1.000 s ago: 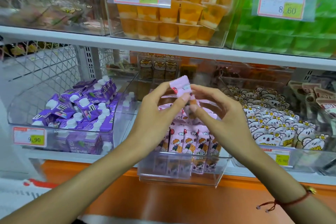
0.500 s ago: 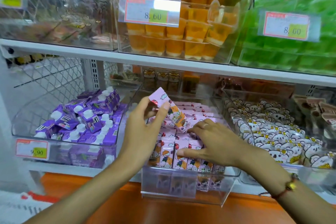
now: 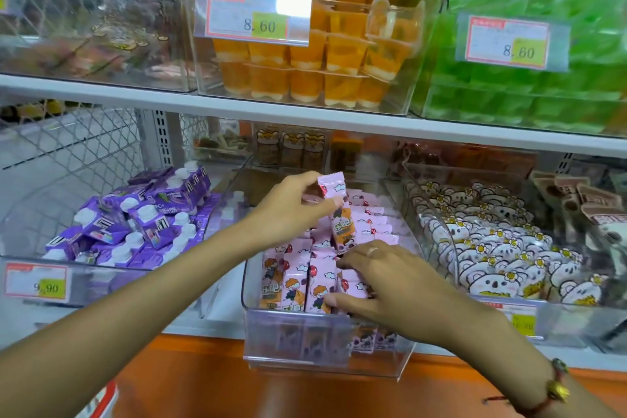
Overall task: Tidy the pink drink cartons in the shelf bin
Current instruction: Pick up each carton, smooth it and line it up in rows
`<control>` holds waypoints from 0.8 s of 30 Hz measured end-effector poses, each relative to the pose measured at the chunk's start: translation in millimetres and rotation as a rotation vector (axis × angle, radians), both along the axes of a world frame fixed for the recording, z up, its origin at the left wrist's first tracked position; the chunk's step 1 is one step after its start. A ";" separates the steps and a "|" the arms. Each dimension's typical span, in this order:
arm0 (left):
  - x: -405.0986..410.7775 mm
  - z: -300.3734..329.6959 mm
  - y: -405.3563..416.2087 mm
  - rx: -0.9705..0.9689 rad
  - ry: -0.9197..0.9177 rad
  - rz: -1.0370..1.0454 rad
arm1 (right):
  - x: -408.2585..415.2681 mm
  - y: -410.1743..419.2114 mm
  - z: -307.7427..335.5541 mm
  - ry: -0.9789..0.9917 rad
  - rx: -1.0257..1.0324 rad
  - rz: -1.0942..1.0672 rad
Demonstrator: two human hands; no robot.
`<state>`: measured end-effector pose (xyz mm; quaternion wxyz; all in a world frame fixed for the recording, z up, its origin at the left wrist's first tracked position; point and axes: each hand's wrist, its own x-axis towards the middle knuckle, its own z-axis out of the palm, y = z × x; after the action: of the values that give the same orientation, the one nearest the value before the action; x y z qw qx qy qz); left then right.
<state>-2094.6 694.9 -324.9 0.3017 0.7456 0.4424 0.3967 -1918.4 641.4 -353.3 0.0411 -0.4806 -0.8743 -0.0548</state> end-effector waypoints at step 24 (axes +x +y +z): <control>11.9 4.1 20.6 0.087 0.653 -0.251 | 15.7 -19.1 -1.1 0.077 0.166 -0.013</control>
<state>-2082.7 715.4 -320.8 0.1586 0.8938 0.4032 0.1156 -1902.7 622.3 -354.4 0.1140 -0.4828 -0.8615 -0.1086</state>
